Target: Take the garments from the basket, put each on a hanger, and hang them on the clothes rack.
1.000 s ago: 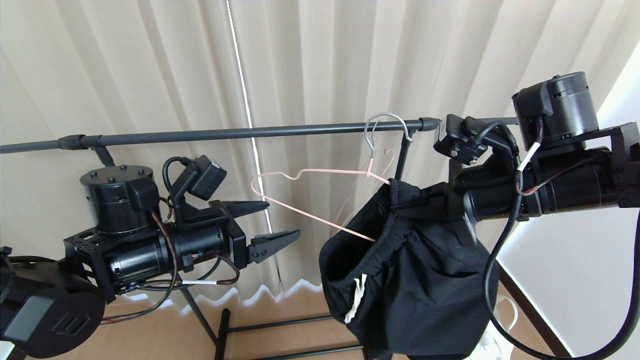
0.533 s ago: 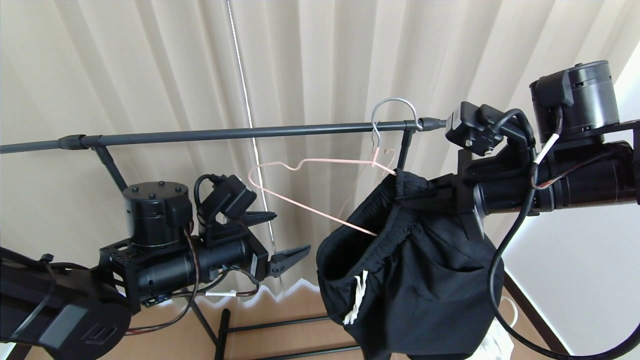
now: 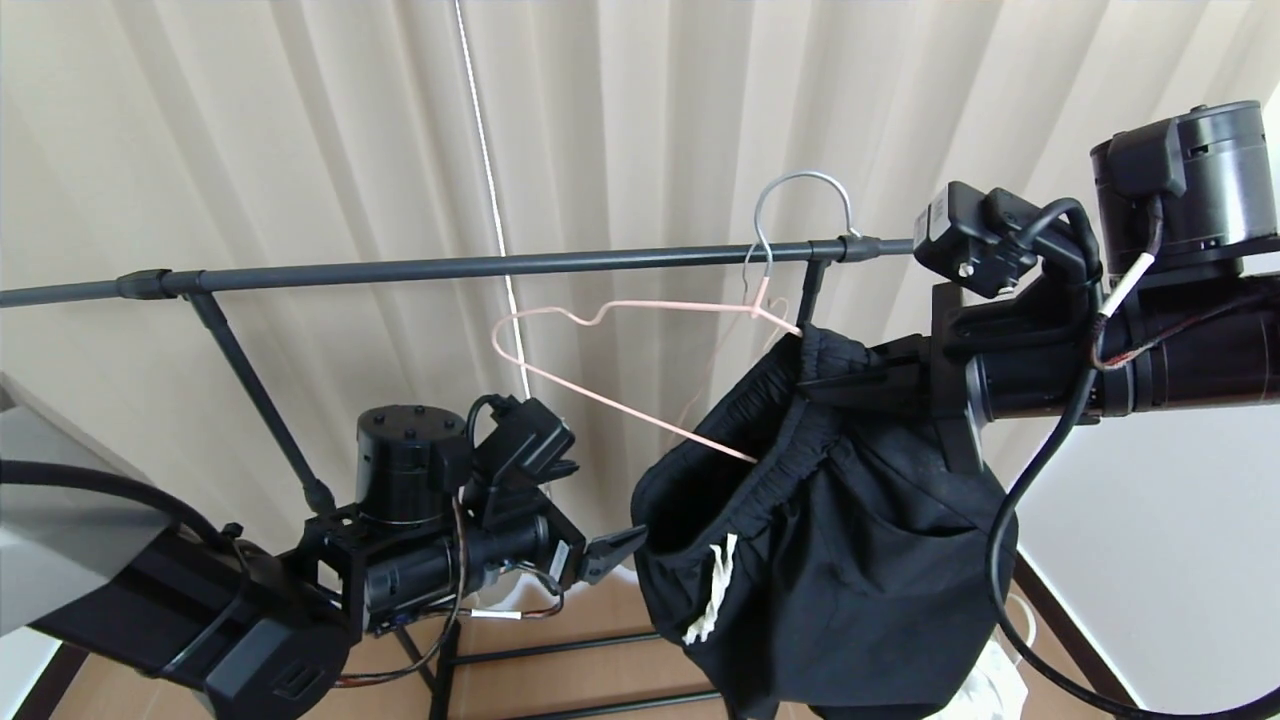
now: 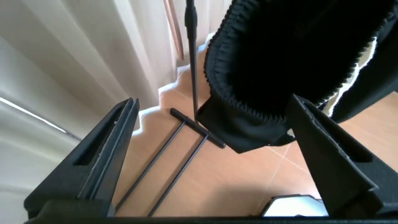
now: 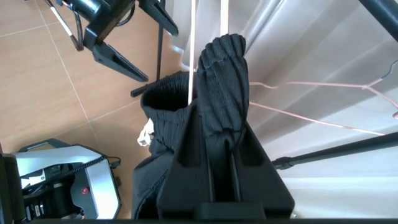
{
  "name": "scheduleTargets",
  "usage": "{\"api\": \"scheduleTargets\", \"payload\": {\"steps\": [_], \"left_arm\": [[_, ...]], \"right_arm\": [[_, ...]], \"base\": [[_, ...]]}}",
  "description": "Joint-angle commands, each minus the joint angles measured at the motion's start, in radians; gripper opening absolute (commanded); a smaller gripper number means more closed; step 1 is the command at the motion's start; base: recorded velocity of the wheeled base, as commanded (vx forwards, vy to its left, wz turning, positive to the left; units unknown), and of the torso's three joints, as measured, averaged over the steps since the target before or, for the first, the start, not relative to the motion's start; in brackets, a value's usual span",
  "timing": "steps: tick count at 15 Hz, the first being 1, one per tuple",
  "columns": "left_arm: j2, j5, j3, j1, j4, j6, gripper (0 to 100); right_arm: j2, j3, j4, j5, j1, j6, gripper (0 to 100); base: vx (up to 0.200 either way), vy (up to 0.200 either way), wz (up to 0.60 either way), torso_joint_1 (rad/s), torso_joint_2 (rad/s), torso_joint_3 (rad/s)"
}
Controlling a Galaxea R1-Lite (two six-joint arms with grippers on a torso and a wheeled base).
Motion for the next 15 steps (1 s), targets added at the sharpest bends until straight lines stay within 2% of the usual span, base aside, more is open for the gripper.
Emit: {"api": "scheduleTargets", "payload": {"steps": [1,7,11,15], "left_arm": [[0.063,0.020,-0.009,-0.011,-0.026,-0.006,100],[0.097,0.030,-0.034,-0.011,-0.037,-0.026,100],[0.122,0.084,-0.072,-0.020,-0.037,-0.081,100],[0.140,0.090,-0.075,-0.032,-0.037,-0.083,100]], "right_arm": [[-0.012,0.010,-0.001,0.001,0.001,-0.001,0],[-0.019,0.018,-0.001,0.002,0.008,-0.001,0],[-0.019,0.027,-0.012,0.002,0.012,-0.001,0],[-0.026,0.039,-0.036,0.001,0.023,-0.001,0]], "base": [[0.000,0.000,0.00,0.000,0.00,0.000],[0.000,0.000,0.00,0.000,0.00,0.000],[0.000,0.000,0.00,0.000,0.00,0.000],[0.000,0.000,0.00,0.000,0.00,0.000]]}}
